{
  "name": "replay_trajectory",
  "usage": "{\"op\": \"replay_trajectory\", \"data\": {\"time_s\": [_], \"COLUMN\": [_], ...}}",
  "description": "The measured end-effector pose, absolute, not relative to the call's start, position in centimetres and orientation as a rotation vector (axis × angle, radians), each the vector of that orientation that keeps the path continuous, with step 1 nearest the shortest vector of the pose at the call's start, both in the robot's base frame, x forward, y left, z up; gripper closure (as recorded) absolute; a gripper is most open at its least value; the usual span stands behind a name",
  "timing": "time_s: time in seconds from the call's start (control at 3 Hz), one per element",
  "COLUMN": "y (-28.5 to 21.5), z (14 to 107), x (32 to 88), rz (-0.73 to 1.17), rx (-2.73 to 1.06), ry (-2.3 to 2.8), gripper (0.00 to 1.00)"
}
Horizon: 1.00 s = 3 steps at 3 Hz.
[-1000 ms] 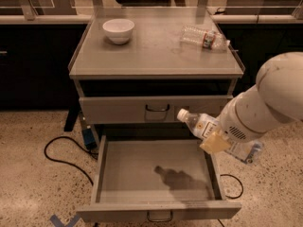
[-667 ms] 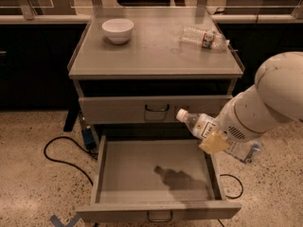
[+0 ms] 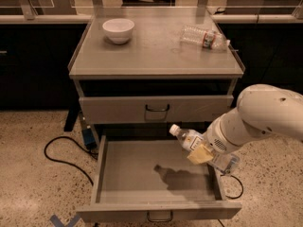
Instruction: Place blue plastic bottle into middle drawer
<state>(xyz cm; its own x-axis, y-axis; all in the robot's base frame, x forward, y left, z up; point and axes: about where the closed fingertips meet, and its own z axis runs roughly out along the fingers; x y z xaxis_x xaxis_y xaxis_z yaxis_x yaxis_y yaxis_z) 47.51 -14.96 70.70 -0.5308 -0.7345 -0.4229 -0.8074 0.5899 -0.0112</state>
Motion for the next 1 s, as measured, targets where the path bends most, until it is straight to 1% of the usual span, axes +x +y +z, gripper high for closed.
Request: {"op": "replay_trajectory", "data": {"time_s": [0.33,0.67,1.0], "y": [-14.9,-15.4,-15.1], "z": [69.6,62.6,52.9], "x": [46.9,44.2,40.4], "rz": [0.259,0.318,0.349], "rx": [-1.238,-1.185,-1.183], "ry": [2.452,2.541,2.657], "gripper": [1.0,1.0,1.0]}}
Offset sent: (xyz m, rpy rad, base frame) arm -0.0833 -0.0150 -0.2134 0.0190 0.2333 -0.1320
